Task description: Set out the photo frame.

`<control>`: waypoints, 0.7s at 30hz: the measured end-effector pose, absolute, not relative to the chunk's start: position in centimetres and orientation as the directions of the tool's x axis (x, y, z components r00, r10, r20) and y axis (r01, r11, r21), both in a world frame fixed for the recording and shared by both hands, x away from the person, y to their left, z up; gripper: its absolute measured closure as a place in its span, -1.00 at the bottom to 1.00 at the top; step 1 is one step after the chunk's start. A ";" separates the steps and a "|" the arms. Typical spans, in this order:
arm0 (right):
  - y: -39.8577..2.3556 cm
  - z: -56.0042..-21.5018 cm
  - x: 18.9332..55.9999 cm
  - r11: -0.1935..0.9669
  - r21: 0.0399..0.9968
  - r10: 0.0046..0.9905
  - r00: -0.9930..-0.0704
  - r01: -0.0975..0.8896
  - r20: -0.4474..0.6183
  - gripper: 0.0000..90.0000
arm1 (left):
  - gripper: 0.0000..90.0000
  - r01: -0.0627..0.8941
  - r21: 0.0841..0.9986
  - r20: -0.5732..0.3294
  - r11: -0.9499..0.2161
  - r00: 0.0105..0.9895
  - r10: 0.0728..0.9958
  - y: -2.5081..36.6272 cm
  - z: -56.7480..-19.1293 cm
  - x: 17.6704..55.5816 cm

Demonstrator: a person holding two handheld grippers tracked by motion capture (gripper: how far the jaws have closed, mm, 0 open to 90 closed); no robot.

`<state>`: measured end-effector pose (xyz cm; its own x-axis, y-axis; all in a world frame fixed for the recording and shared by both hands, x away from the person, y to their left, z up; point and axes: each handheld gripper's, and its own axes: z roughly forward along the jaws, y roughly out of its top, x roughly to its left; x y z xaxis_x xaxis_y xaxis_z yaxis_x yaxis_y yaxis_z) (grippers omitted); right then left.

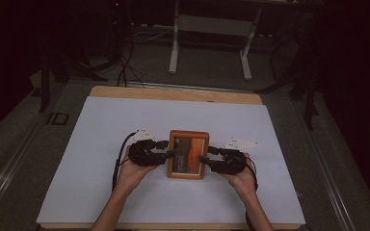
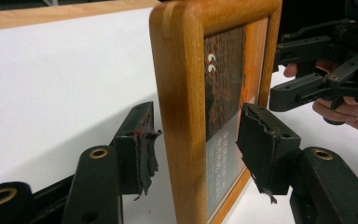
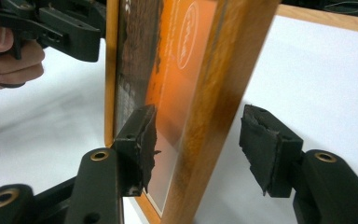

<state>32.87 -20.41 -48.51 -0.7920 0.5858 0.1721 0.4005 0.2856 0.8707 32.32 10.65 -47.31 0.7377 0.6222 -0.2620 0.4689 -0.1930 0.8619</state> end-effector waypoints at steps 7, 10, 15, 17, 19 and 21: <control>-21.5 -47.6 32.8 0.263 0.880 0.594 -0.785 0.395 0.175 -0.03 | 0.03 0.464 0.869 -0.266 -0.171 0.730 0.629 11.2 -46.8 32.1; -21.8 -47.3 32.6 0.257 0.883 0.596 -0.784 0.392 0.174 -0.03 | 0.03 0.460 0.872 -0.266 -0.165 0.731 0.629 11.4 -46.5 32.0; -22.5 -47.0 32.5 0.245 0.888 0.601 -0.780 0.390 0.176 -0.03 | 0.03 0.461 0.870 -0.262 -0.173 0.731 0.630 12.0 -46.1 31.7; -22.8 -47.0 32.5 0.236 0.889 0.605 -0.775 0.392 0.181 -0.03 | 0.03 0.461 0.870 -0.260 -0.174 0.730 0.632 12.1 -46.1 31.6; -23.1 -47.0 32.5 0.232 0.890 0.609 -0.772 0.393 0.182 -0.03 | 0.03 0.466 0.867 -0.256 -0.177 0.721 0.643 12.5 -46.2 31.6; -23.4 -46.9 32.5 0.230 0.890 0.610 -0.771 0.394 0.183 -0.03 | 0.03 0.471 0.864 -0.256 -0.176 0.714 0.652 12.8 -46.3 31.6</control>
<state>32.47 -23.42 -46.92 -0.7707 0.6102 0.1833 0.3937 0.2300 0.8900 31.60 12.78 -46.28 0.7140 0.6515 -0.2564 0.4712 -0.1762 0.8642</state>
